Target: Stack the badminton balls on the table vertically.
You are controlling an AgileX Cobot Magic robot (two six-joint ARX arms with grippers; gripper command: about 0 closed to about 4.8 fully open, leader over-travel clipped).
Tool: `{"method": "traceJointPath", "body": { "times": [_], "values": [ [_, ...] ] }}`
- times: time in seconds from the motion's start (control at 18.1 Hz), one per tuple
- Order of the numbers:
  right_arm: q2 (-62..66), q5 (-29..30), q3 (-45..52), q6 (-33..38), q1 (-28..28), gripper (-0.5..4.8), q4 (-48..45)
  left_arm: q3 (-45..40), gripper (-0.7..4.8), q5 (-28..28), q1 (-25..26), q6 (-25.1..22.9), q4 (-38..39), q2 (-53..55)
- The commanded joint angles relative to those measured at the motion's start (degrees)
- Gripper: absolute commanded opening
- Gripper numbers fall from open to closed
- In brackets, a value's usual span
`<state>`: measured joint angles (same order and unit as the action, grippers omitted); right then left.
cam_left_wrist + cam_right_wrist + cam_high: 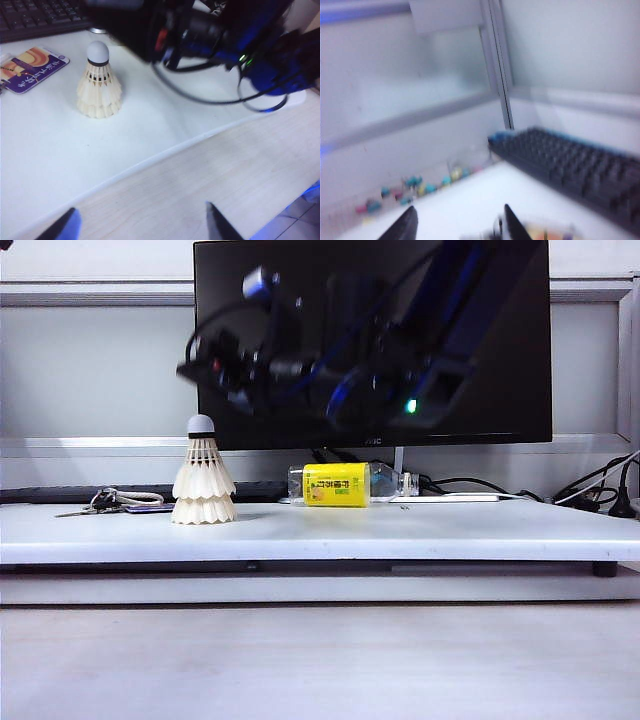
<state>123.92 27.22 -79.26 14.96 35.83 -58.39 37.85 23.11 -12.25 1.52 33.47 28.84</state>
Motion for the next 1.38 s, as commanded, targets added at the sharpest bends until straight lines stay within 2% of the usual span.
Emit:
{"method": "traceJointPath", "body": {
  "times": [0.06,0.22,0.33,0.5,0.77,0.88,1.0,1.27,1.38],
  "values": [
    [-4.33,1.66,-0.33,0.02,-0.90,2.20,-0.81,-0.02,3.36,0.02,0.00,0.44,-2.89,-0.04],
    [-9.73,3.23,-0.31,0.02,-3.10,2.20,3.30,-0.02,3.36,-0.04,0.00,0.96,-4.44,-0.72],
    [-14.91,7.52,-0.26,0.04,-5.81,2.17,7.56,-0.02,3.36,-1.42,0.00,1.60,-4.46,-2.84],
    [-23.58,12.07,-0.26,0.02,-10.84,1.47,16.46,-0.02,3.35,-4.57,0.00,1.99,-4.50,-8.50],
    [-35.56,17.94,-0.15,-0.68,-19.37,1.46,28.76,0.00,3.30,-7.89,0.00,1.99,-4.26,-20.59],
    [-41.11,18.12,0.74,-3.72,-22.47,1.42,35.19,-0.02,3.24,-7.89,0.00,2.21,-3.32,-25.20],
    [-46.75,18.10,2.82,-7.17,-24.39,1.08,40.92,0.00,2.70,-7.91,0.00,2.38,-1.64,-28.11],
    [-61.61,17.35,14.29,-9.49,-26.51,1.04,44.11,-0.07,1.54,-7.48,-0.02,2.36,0.55,-28.74],
    [-70.86,13.53,22.62,-9.49,-27.21,1.02,45.46,-0.52,0.84,-7.48,-0.02,2.12,-0.31,-28.74]
  ]
}}
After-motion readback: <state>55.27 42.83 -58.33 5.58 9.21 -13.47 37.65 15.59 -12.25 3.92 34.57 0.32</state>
